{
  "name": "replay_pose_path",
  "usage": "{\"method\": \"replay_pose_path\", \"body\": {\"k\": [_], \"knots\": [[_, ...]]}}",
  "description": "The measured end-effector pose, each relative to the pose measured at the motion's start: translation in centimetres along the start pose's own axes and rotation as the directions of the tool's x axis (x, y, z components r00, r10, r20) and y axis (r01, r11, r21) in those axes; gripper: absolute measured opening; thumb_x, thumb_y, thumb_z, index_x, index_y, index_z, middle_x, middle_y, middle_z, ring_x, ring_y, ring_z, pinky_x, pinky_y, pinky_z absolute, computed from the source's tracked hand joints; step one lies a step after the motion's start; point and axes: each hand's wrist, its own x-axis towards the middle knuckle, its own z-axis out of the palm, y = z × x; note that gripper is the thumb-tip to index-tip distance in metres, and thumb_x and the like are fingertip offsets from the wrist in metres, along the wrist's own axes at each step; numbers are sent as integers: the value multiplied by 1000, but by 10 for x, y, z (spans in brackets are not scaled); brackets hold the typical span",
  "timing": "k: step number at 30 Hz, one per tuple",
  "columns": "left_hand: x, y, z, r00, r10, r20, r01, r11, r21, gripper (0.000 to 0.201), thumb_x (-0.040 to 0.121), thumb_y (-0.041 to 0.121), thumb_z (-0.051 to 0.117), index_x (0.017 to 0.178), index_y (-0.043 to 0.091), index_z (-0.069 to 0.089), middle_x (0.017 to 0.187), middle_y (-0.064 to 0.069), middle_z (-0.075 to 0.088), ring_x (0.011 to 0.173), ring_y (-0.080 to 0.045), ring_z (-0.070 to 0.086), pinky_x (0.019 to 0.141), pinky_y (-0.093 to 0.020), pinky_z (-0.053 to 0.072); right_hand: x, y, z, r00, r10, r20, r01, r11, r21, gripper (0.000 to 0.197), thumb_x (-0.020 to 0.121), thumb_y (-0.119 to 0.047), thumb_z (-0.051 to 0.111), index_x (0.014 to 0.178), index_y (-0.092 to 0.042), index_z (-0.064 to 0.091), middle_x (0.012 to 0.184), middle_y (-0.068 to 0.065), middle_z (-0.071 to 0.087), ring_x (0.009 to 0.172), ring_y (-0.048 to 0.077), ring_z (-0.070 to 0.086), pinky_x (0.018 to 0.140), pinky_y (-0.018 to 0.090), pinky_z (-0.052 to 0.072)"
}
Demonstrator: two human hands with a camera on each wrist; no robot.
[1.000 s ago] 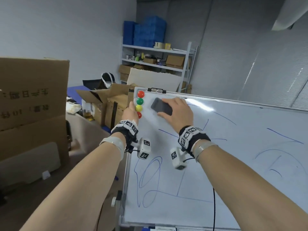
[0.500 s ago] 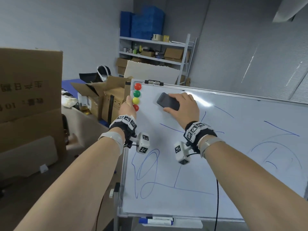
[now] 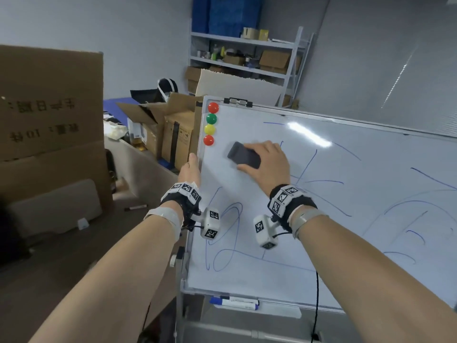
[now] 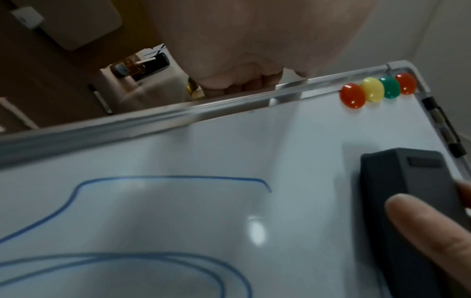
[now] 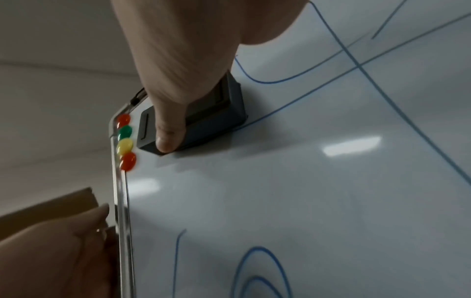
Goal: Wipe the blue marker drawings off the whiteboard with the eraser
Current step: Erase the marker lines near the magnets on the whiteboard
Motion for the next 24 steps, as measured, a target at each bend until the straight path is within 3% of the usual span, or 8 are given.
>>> {"method": "replay_pose_path", "body": {"k": [4, 8, 11, 13, 16, 17, 21, 24], "knots": [[-4, -35, -3, 998, -59, 34, 60, 998, -12, 47, 103, 41, 24, 113, 6, 53, 126, -18, 56, 106, -30, 52, 92, -33, 35, -15, -16, 24, 999, -14, 37, 13, 1000, 15, 55, 74, -52, 77, 121, -28, 63, 105, -2, 57, 100, 23, 48, 85, 36, 42], [-5, -74, -9, 975, -213, 60, 219, 964, -148, 78, 91, 65, 27, 128, 4, 59, 128, -10, 59, 119, -29, 54, 109, -39, 36, -60, -37, 75, 932, -209, 295, 203, 978, 52, 54, 68, -53, 80, 115, -29, 67, 100, -2, 57, 99, 23, 50, 84, 41, 43], [19, -127, -6, 959, -274, 69, 283, 941, -187, 103, 67, 85, 30, 129, 9, 61, 130, -8, 63, 120, -29, 58, 110, -44, 38, -93, -47, 103, 857, -325, 400, 321, 944, 79, 53, 62, -52, 85, 109, -30, 69, 96, -2, 60, 95, 25, 53, 84, 39, 39], [29, -144, -1, 955, -279, 102, 294, 939, -177, 106, 55, 89, 29, 122, 15, 67, 125, -11, 66, 115, -31, 61, 108, -46, 41, -84, -45, 96, 856, -352, 378, 368, 929, 32, 53, 66, -54, 82, 111, -29, 69, 96, -1, 61, 94, 25, 54, 83, 39, 36], [19, -140, -4, 964, -232, 133, 253, 952, -170, 86, 59, 85, 30, 90, 19, 76, 108, -13, 73, 103, -30, 67, 104, -47, 45, -52, -43, 73, 941, -267, 207, 282, 958, -46, 53, 76, -56, 74, 120, -28, 65, 103, -1, 60, 97, 24, 51, 82, 37, 36], [16, -141, -4, 966, -228, 120, 245, 957, -154, 86, 59, 86, 30, 89, 18, 76, 107, -13, 74, 99, -29, 67, 104, -48, 45, -45, -43, 67, 963, -226, 145, 236, 971, -51, 53, 77, -56, 73, 123, -29, 64, 106, -2, 60, 98, 24, 49, 83, 36, 36], [18, -159, -3, 953, -286, 100, 295, 952, -83, 97, 59, 89, 28, 107, 18, 75, 114, -14, 70, 106, -34, 63, 105, -48, 42, -52, -48, 73, 984, -161, 74, 165, 985, -57, 52, 75, -54, 76, 121, -31, 65, 104, -3, 58, 97, 24, 48, 83, 36, 34], [7, -168, -3, 948, -298, 116, 299, 954, 10, 93, 67, 79, 25, 117, 14, 69, 122, -17, 66, 112, -35, 62, 105, -47, 42, -84, -53, 97, 955, -224, 194, 241, 968, -70, 52, 72, -56, 77, 116, -32, 66, 99, -2, 57, 93, 24, 49, 80, 37, 33]]}}
